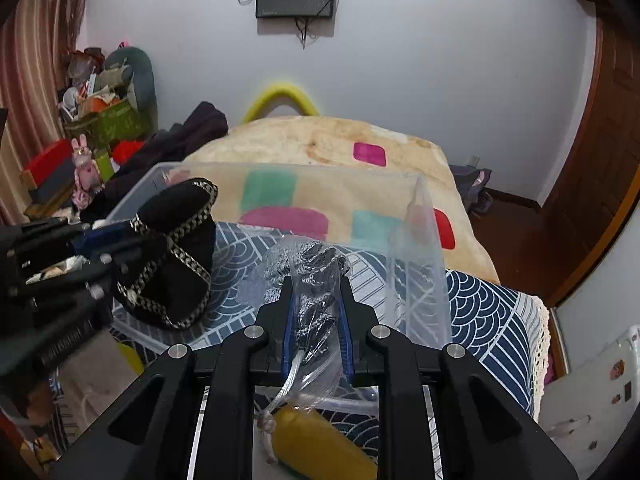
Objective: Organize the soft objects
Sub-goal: 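Drop the black purse into the clear box with the left gripper while the right drops the silver bag in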
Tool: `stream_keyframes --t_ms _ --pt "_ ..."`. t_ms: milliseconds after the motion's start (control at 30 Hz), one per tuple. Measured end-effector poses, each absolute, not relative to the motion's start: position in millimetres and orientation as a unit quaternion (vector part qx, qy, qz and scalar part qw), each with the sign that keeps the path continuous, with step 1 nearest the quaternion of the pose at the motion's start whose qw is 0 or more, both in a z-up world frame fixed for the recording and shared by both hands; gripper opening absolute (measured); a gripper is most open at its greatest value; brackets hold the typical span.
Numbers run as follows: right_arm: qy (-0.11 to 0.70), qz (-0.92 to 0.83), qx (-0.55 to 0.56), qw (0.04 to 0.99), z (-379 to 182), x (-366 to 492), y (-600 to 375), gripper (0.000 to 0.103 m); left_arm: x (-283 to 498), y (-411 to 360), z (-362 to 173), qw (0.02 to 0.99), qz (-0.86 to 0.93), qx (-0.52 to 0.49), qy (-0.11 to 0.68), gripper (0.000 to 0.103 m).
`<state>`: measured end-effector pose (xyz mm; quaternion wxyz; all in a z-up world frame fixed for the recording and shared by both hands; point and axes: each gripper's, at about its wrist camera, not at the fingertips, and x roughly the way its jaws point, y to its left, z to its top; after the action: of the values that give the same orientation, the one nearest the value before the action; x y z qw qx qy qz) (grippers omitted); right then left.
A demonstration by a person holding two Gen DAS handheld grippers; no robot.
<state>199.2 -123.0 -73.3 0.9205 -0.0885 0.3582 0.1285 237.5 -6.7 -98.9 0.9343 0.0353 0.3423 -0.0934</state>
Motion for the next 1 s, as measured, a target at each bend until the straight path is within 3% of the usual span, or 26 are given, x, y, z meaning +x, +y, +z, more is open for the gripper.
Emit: stream_keyframes --t_ms 133,200,267,367,500,600,667,1000 --pt "0.363 0.125 -0.096 0.918 -73 201 -124 0.023 236 -15 -109 0.933 -0.092 0.043 0.346 0.027" --pt "0.363 0.125 -0.092 0.919 -70 201 -126 0.033 235 -15 -109 0.932 -0.093 0.04 0.347 0.033" --pt "0.354 0.122 -0.089 0.923 -65 199 -129 0.053 234 -15 -108 0.932 -0.092 0.036 0.348 0.046" --pt "0.336 0.119 -0.091 0.93 -56 193 -131 0.058 232 -13 -104 0.935 -0.083 0.036 0.344 0.063" --pt "0.319 0.117 -0.094 0.936 -45 186 -133 0.071 224 -8 -94 0.942 -0.071 0.037 0.326 0.07" --pt "0.302 0.118 -0.093 0.941 -37 178 -134 0.073 216 -5 -82 0.946 -0.071 0.03 0.315 0.082" --pt "0.293 0.118 -0.094 0.944 -31 171 -135 0.08 209 0 -73 0.95 -0.069 0.024 0.304 0.091" --pt "0.269 0.131 -0.084 0.951 -23 140 -144 0.089 158 28 -45 0.962 -0.055 0.016 0.266 0.098"
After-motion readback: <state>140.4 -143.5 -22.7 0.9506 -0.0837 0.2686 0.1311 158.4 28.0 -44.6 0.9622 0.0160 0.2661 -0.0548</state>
